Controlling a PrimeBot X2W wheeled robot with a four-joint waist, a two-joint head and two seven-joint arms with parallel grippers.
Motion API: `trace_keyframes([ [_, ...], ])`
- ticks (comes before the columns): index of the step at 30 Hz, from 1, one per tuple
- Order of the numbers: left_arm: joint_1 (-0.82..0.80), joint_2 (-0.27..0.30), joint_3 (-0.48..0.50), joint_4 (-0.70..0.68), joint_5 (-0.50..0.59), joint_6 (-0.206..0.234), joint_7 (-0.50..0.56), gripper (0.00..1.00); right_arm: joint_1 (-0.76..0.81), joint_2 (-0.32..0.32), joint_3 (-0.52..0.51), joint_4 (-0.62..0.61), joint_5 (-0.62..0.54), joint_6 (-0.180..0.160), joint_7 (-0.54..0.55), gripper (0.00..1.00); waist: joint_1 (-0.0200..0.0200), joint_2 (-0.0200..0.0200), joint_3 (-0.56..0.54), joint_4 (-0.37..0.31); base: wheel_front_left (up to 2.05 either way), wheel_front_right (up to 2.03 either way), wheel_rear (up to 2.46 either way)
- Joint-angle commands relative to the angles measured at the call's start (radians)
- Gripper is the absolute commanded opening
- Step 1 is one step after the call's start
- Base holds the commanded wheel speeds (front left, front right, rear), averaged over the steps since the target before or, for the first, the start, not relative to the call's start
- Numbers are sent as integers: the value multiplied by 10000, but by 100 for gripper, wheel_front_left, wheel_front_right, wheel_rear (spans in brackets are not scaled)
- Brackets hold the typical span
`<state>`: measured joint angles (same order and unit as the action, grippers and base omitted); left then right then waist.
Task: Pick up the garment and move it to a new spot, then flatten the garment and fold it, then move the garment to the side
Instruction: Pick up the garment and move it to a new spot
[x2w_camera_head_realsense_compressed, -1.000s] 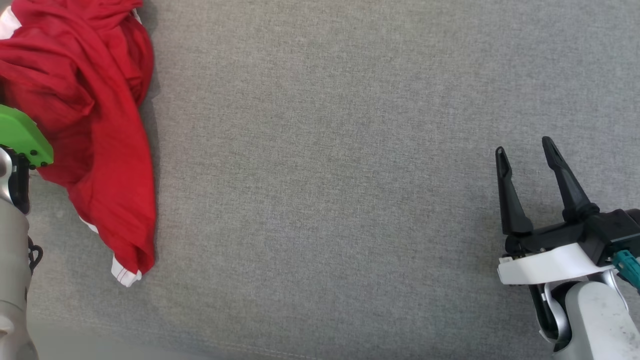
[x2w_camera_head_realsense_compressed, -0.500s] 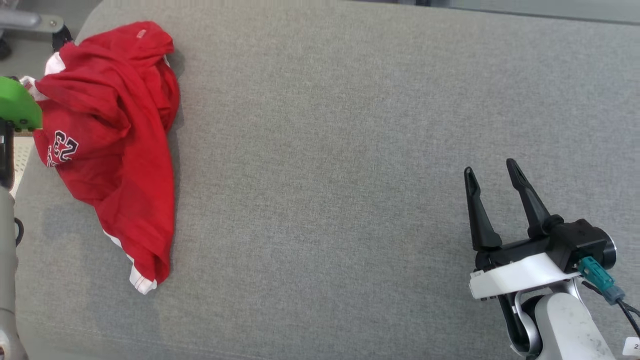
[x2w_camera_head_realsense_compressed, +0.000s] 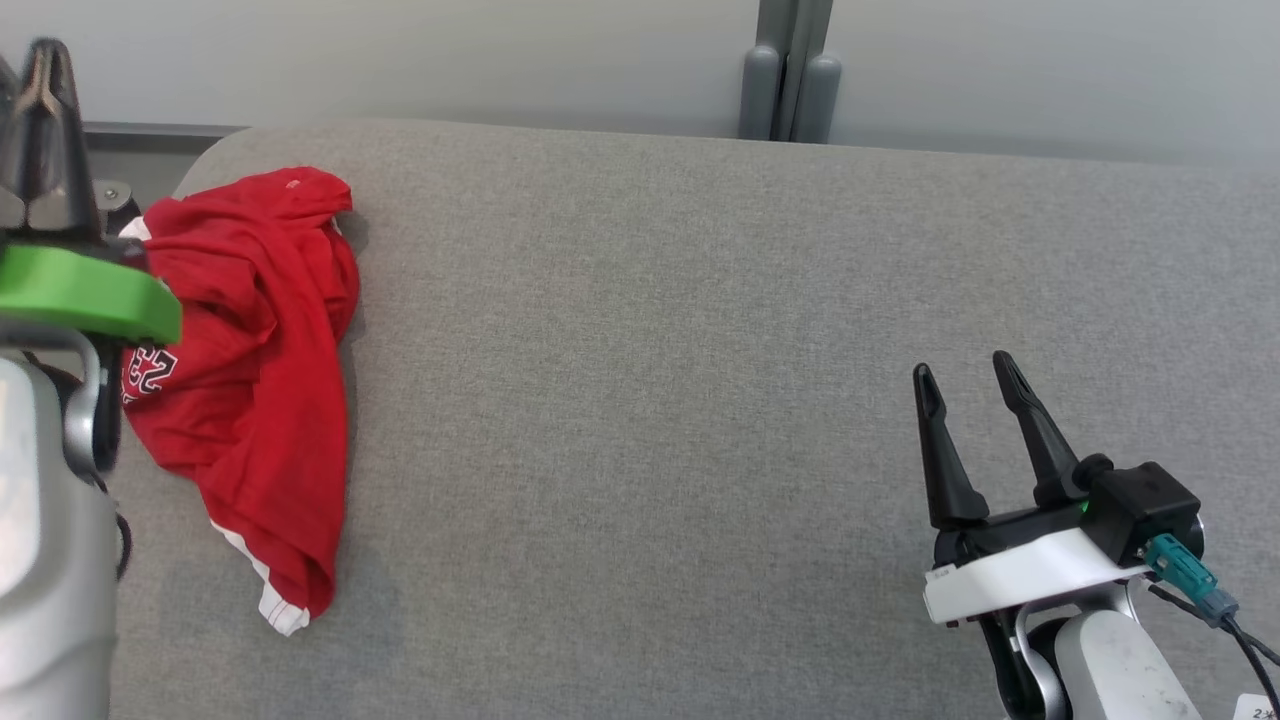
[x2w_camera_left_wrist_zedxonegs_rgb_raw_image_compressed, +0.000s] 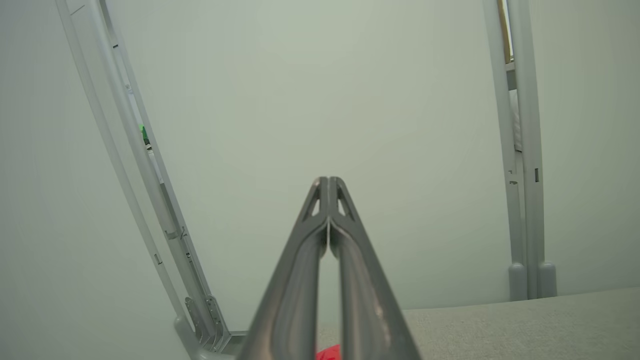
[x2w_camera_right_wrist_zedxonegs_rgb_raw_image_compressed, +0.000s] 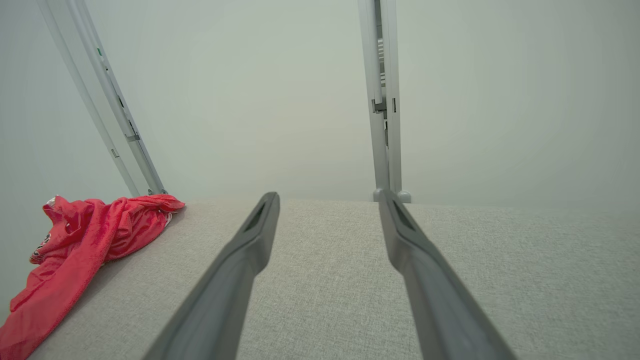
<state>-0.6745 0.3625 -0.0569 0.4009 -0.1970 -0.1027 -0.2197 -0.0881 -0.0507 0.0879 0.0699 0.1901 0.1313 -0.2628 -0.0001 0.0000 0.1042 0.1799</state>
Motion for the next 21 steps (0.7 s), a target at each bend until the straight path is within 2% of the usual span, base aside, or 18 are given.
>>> trace_keyframes([
  [1,580,-140,25,-274,-173,126,63,0,102,-3,81,-57,105,-10,-31,100,1,0,-394,-314,0,0,0],
  [8,3183,-1068,2,-1660,-541,815,63,0,380,-2,489,-412,305,-10,-31,100,1,0,-872,-348,0,0,0],
  [12,4933,-1772,-340,-2098,-755,1017,-52,0,698,-3,787,-560,390,-10,-31,100,1,0,-1182,-220,0,0,0],
  [13,5258,-1894,-403,-2154,-734,1075,-92,38,742,-1,854,-572,387,-10,-31,100,1,0,-1231,-198,0,0,0],
  [15,5952,-2254,-508,-2250,-759,1270,-219,100,847,-2,1004,-588,375,-10,-31,100,1,0,-1311,-176,0,0,0],
  [21,7132,-2835,-918,-2207,-654,1641,-458,100,1034,-6,1049,-650,518,-10,-31,100,1,0,-1371,17,0,0,0],
])
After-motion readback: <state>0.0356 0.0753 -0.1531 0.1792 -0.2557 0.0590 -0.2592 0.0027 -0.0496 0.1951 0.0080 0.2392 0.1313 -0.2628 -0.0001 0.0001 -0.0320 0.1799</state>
